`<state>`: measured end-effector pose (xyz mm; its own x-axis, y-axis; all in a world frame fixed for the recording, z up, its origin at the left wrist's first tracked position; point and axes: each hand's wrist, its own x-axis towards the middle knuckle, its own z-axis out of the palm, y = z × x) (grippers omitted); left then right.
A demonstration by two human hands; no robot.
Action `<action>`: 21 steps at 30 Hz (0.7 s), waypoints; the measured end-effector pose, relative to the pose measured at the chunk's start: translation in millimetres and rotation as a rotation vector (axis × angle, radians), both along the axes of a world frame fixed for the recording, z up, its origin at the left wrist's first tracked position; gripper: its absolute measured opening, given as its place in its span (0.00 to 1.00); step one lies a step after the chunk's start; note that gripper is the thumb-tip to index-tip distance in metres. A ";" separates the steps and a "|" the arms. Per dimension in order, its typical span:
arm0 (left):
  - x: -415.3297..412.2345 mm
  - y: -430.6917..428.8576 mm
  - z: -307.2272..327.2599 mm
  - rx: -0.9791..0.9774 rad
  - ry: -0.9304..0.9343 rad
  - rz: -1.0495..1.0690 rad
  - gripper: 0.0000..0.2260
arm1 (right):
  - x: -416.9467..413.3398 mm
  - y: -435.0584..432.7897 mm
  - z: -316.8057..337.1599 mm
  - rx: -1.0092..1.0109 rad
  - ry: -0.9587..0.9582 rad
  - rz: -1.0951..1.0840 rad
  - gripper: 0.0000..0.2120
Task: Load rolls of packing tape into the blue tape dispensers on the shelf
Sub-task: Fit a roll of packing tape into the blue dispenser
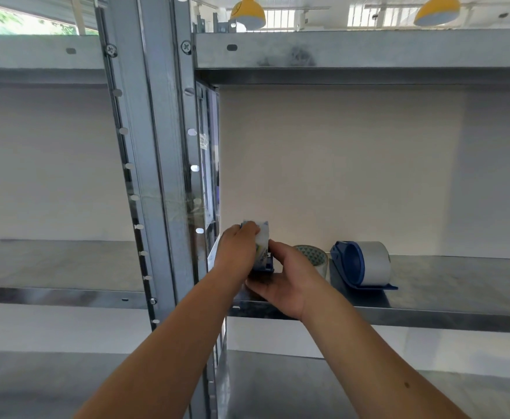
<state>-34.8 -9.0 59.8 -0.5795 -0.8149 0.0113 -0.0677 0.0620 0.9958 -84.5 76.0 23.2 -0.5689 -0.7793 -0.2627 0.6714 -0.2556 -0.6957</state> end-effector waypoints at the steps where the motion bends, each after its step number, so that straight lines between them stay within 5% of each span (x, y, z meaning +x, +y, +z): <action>1: -2.1 -2.2 -1.4 0.009 -0.011 0.004 0.09 | 0.5 3.5 -0.3 0.011 0.015 0.013 0.18; 8: 14.5 -0.5 -34.0 -0.209 0.008 -0.013 0.15 | 0.8 28.6 -6.9 0.405 0.469 -0.009 0.19; 11: 15.0 5.7 -38.3 -0.182 0.041 0.007 0.10 | -2.4 30.1 -8.1 0.479 0.672 -0.112 0.16; 21: 18.8 17.5 -37.1 -0.031 0.141 0.069 0.05 | -7.3 29.1 -11.7 0.445 0.739 -0.144 0.15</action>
<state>-16.1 8.5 22.7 -0.5129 -0.8508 0.1146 0.0678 0.0930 0.9934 -91.7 105.1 11.5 -0.7985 -0.5998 -0.0507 -0.0091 0.0962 -0.9953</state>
